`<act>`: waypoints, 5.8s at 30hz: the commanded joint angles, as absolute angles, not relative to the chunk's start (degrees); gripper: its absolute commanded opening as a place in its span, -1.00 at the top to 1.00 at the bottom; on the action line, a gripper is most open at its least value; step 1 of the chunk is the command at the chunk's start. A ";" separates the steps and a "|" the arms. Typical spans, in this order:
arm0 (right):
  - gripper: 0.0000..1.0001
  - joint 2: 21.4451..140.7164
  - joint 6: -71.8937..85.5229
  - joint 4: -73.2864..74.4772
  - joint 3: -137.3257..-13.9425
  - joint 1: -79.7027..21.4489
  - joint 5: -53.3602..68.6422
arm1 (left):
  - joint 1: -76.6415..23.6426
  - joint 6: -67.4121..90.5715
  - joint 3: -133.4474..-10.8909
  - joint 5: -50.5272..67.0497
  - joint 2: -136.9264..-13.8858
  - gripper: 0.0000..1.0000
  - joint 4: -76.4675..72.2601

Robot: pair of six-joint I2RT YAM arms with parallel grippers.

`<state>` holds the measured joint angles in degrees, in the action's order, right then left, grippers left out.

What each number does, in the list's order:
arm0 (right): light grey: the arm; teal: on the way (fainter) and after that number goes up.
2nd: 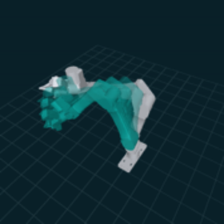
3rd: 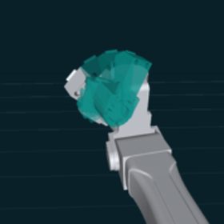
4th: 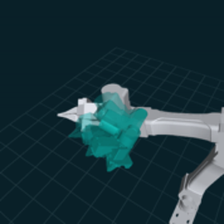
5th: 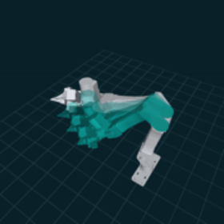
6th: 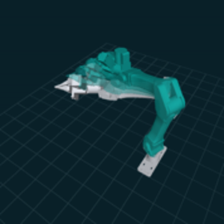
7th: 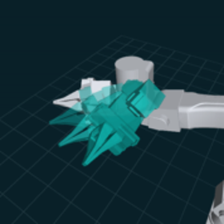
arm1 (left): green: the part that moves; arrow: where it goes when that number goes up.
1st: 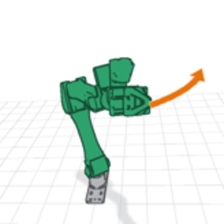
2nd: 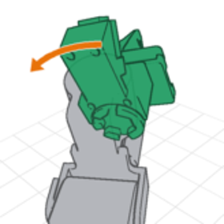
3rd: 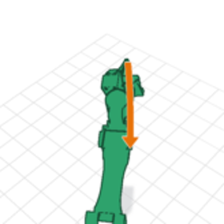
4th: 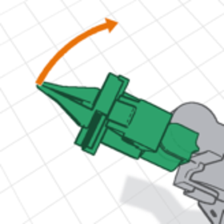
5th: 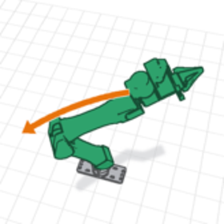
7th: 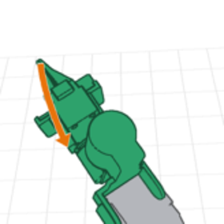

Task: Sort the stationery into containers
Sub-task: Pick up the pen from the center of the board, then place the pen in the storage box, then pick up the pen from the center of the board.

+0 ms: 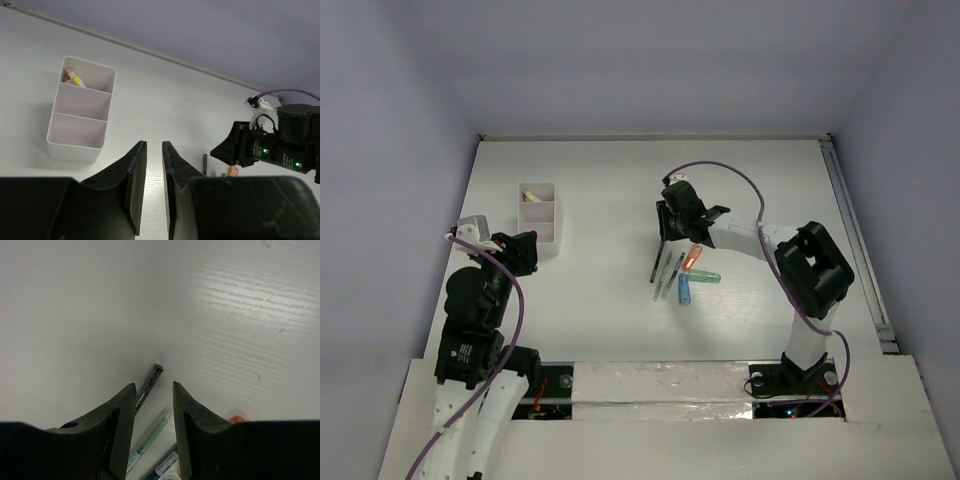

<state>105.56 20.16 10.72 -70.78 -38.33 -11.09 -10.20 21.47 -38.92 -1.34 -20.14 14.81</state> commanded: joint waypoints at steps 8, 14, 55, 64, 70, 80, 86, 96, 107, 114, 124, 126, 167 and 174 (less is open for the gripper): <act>0.24 111.35 23.55 10.99 -73.65 -38.41 -6.24 | -11.07 21.18 -38.50 -1.41 -19.07 0.58 12.13; 0.53 114.69 25.14 10.37 -75.76 -38.41 -2.38 | -11.07 21.18 -38.58 -1.76 -18.72 0.56 12.22; 1.00 130.67 37.17 -55.27 -105.59 -44.38 21.53 | -11.07 21.18 -39.11 -2.81 -19.34 0.53 12.92; 1.00 151.33 31.30 -43.43 -138.85 -46.14 24.26 | -11.07 21.18 -39.20 -3.43 -20.21 0.53 13.27; 1.00 154.60 26.46 -42.45 -141.50 -47.72 20.75 | -11.07 21.18 -39.20 -3.60 -20.74 0.53 13.36; 1.00 158.20 21.97 -41.57 -141.34 -48.96 15.03 | -11.07 21.18 -39.37 -3.95 -20.66 0.53 13.54; 1.00 157.24 22.50 -43.85 -137.20 -48.96 14.15 | -11.07 21.18 -39.37 -4.13 -20.66 0.53 13.62; 0.15 150.75 21.89 -46.32 -129.20 -48.96 16.25 | -10.55 21.09 -39.29 -3.96 -21.09 0.53 13.54; -0.21 131.85 20.13 -47.47 -110.14 -48.96 18.02 | -10.02 21.18 -39.02 -3.08 -20.30 0.53 13.10; 0.83 116.30 19.43 -36.41 -91.34 -48.96 14.08 | -10.02 21.18 -38.85 -2.37 -20.21 0.53 12.83; 1.00 96.54 18.19 -3.36 -64.62 -44.22 -2.44 | -10.54 21.01 -38.85 -1.41 -19.51 0.52 12.31; 1.00 93.88 17.84 2.78 -61.63 -43.68 -6.39 | -10.55 21.01 -38.67 -1.23 -19.77 0.52 12.39; 0.42 105.47 18.11 17.22 -68.29 -39.11 -4.83 | -11.07 21.09 -38.85 -2.11 -18.72 0.52 12.74; 0.51 106.87 17.49 18.89 -70.05 -39.11 -4.57 | -11.07 21.09 -38.85 -2.11 -18.28 0.52 12.66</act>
<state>106.19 17.91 17.23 -67.22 -39.07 -5.19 -10.85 21.47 -38.92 -1.78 -19.16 14.85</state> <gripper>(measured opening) 0.256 0.240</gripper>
